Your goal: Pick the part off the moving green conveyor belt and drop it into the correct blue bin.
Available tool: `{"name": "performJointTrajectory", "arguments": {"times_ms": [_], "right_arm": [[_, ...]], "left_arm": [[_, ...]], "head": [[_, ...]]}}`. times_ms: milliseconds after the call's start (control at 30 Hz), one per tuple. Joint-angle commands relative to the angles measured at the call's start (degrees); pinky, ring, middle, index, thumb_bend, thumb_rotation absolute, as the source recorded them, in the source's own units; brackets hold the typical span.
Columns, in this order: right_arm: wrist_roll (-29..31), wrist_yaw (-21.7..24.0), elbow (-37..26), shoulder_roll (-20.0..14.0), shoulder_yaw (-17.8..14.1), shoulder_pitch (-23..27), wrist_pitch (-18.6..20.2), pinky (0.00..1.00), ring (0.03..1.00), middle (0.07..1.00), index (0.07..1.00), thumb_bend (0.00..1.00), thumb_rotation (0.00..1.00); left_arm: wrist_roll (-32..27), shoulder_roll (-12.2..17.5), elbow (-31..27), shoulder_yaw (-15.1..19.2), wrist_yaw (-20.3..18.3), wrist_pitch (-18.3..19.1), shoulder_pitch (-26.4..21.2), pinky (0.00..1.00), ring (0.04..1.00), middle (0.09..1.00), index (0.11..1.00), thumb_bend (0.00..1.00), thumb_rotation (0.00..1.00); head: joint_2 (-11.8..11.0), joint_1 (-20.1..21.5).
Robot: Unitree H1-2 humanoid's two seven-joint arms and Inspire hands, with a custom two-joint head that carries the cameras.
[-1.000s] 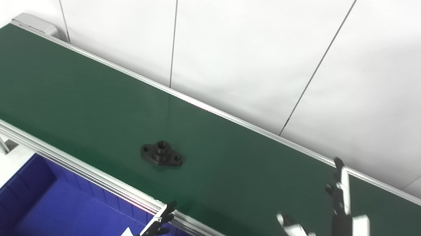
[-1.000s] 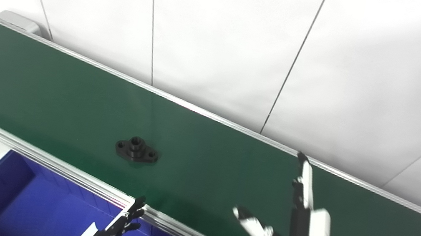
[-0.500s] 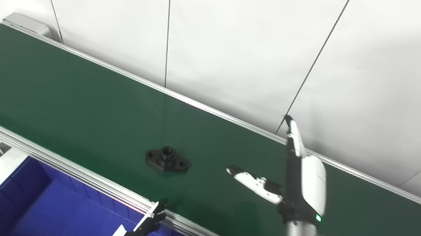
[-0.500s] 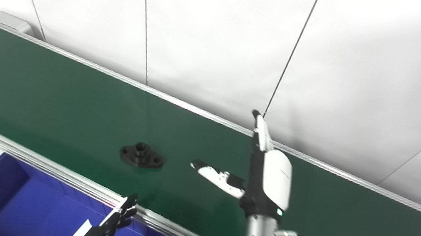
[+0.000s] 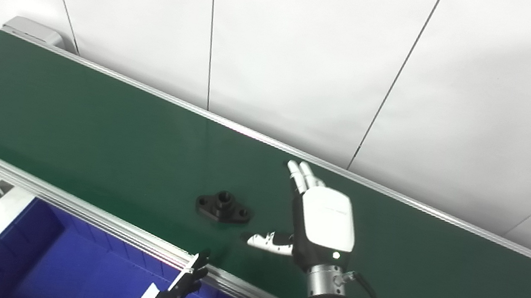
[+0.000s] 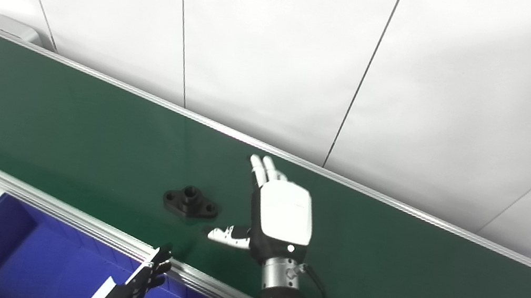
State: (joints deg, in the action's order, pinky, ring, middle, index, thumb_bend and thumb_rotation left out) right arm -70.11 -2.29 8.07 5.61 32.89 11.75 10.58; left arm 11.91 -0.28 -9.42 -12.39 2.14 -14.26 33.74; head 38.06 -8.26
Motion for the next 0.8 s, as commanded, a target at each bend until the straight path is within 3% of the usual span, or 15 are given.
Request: {"name": "performJointTrajectory", "arguments": {"times_ms": [0, 233, 767], "right_arm": [[-0.96, -0.68, 0.68, 0.27, 0.86, 3.0, 1.16, 0.7, 0.796, 0.895, 0.878, 0.93, 0.43], [-0.68, -0.95, 5.85, -1.09, 2.06, 4.76, 1.57, 0.67, 0.742, 0.827, 0.838, 0.93, 0.43], [3.29, -0.22, 8.42, -1.99, 1.75, 5.42, 1.7, 0.61, 0.716, 0.825, 0.848, 0.92, 0.46]], "left_arm": [[0.11, -0.17, -1.85, -0.55, -0.18, -1.12, 0.81, 0.97, 0.976, 1.0, 1.0, 0.78, 0.97], [0.86, -0.73, -2.74, -0.96, -0.28, -0.04, 1.25, 0.96, 0.976, 0.993, 1.0, 0.79, 0.98], [0.05, -0.74, -2.54, -1.71, -0.61, -0.06, 1.35, 0.92, 0.96, 0.987, 1.0, 0.8, 0.96]], "head": [[0.16, -0.27], [0.58, -0.77], [1.01, -1.53]]}}
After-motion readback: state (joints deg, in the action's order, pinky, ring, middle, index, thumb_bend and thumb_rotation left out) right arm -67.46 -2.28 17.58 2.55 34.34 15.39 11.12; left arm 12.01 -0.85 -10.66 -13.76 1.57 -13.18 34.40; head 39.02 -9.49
